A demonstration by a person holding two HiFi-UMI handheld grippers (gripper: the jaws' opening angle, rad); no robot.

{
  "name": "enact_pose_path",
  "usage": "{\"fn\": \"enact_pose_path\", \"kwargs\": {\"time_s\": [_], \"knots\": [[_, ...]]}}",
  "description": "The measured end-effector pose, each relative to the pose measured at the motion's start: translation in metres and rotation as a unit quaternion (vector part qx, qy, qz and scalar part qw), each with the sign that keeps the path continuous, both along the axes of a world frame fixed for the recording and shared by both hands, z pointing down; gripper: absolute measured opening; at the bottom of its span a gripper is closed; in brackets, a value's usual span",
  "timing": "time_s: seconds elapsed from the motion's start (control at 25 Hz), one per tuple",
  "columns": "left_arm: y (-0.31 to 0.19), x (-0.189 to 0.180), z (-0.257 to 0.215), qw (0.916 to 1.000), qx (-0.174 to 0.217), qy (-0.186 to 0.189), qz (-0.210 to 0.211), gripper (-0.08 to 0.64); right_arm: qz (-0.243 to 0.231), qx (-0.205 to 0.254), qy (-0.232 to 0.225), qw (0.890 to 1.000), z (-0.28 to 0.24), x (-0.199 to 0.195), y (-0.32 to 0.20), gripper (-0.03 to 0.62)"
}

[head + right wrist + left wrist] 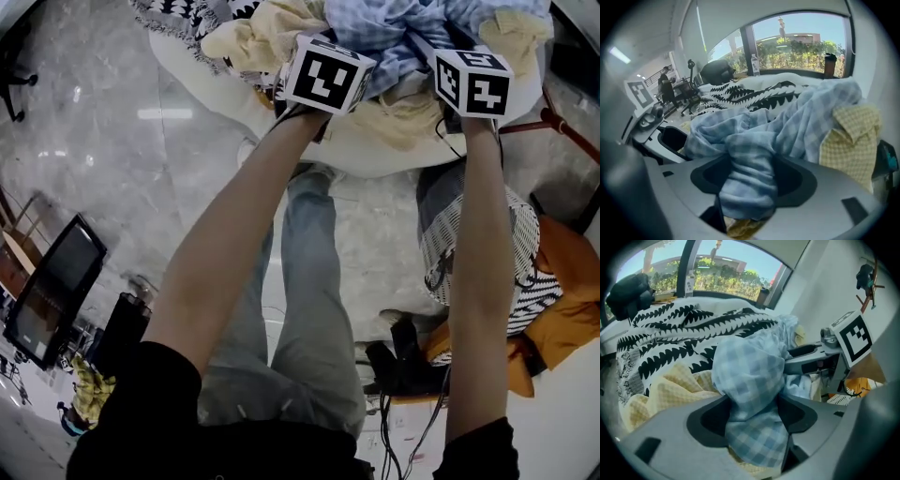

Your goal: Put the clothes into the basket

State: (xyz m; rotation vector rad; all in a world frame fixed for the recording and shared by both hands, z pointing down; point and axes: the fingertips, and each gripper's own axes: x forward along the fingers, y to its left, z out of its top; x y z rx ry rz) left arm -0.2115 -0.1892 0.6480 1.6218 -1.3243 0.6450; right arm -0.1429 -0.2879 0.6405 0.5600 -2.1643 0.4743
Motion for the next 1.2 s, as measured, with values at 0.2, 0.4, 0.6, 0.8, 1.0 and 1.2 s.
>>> {"fn": "enact_pose_path", "kwargs": {"time_s": [0.2,0.4,0.6,0.8,1.0,1.2], "knots": [[0.002,0.016,-0.012,0.9992,0.021,0.033,0.006,0.077,-0.017,-0.034,0.045,0.998,-0.001,0.01,0.023,0.122],[0.015,0.031,-0.037,0.9969,0.046,0.052,0.037,0.048,0.007,-0.042,0.008,0.999,-0.026,0.017,0.036,0.083],[0.027,0.009,-0.065,0.9936,0.087,0.067,0.027,0.048,0.064,-0.039,-0.085,0.993,-0.072,0.007,0.057,0.077],[0.05,-0.012,-0.122,0.9873,0.141,0.074,-0.002,0.048,0.089,0.001,-0.137,0.987,-0.143,-0.009,0.094,0.074],[0.07,-0.033,-0.185,0.9805,0.186,0.061,0.012,0.048,0.102,0.046,-0.187,0.976,-0.22,-0.03,0.121,0.072],[0.084,-0.052,-0.264,0.9714,0.228,0.044,0.049,0.048,0.13,0.084,-0.22,0.963,-0.302,-0.045,0.142,0.072]]}}
